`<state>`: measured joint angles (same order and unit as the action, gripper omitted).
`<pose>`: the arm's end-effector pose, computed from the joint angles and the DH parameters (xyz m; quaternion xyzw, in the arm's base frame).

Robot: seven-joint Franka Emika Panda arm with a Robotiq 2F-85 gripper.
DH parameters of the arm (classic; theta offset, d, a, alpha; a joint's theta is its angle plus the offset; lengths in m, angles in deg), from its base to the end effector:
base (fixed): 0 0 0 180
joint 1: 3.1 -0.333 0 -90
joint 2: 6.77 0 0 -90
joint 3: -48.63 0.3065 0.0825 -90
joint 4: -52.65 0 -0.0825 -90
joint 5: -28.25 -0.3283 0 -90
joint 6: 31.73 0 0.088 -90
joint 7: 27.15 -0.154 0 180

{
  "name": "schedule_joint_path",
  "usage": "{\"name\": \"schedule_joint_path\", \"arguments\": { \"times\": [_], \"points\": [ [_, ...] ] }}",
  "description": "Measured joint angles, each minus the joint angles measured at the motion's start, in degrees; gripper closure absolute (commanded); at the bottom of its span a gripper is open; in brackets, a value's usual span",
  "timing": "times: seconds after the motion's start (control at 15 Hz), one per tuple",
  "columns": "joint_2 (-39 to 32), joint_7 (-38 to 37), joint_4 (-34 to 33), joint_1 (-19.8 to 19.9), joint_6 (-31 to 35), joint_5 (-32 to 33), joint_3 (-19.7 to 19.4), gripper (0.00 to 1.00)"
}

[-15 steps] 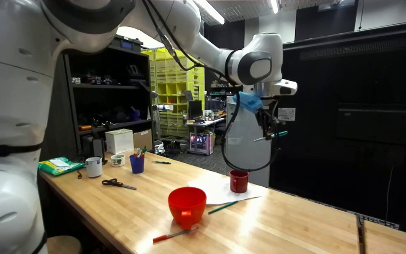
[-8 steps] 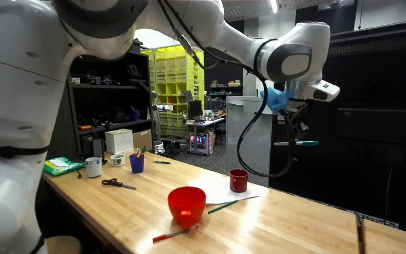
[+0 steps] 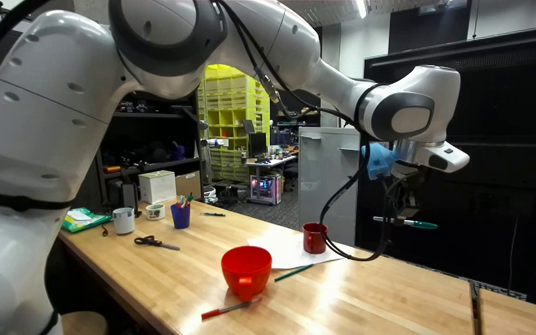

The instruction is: Move the green pen on the table to the right.

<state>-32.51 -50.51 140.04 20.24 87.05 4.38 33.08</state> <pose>0.5405 -0.3579 0.3874 -0.8072 0.5728 -0.0757 0.1210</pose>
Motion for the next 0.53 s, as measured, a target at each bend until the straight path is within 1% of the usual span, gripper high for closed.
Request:
{"name": "schedule_joint_path", "arguments": {
  "times": [0.53],
  "points": [
    [-7.32,-4.34,-3.17,2.14,-1.21,0.62,-1.96,0.97]
  ]
}}
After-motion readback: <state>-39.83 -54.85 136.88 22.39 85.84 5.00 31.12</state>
